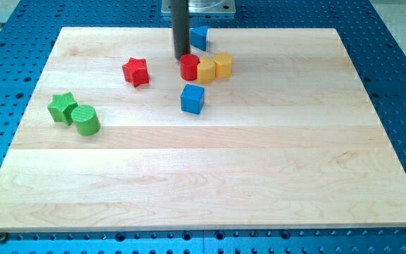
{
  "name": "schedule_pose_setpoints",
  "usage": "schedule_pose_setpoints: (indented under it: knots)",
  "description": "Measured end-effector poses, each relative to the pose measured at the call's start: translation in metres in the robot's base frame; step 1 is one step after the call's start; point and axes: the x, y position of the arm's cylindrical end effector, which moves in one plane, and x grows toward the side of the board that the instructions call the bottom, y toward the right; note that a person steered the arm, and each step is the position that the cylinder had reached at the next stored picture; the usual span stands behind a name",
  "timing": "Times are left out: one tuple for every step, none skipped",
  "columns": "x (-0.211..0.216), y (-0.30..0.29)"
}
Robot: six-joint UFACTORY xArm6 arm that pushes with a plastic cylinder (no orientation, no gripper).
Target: Bring the red circle at the bottom side of the red star
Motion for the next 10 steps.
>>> schedule_pose_setpoints:
  knots:
    - [0.022,0.052]
    - [0.038,0.001]
    - [0.039,-0.064]
    - [0.049,-0.057]
    - [0.061,-0.017]
    - [0.074,-0.072]
    - [0.082,-0.107]
    - [0.155,-0.065]
    - [0.186,-0.071]
    - [0.211,-0.01]
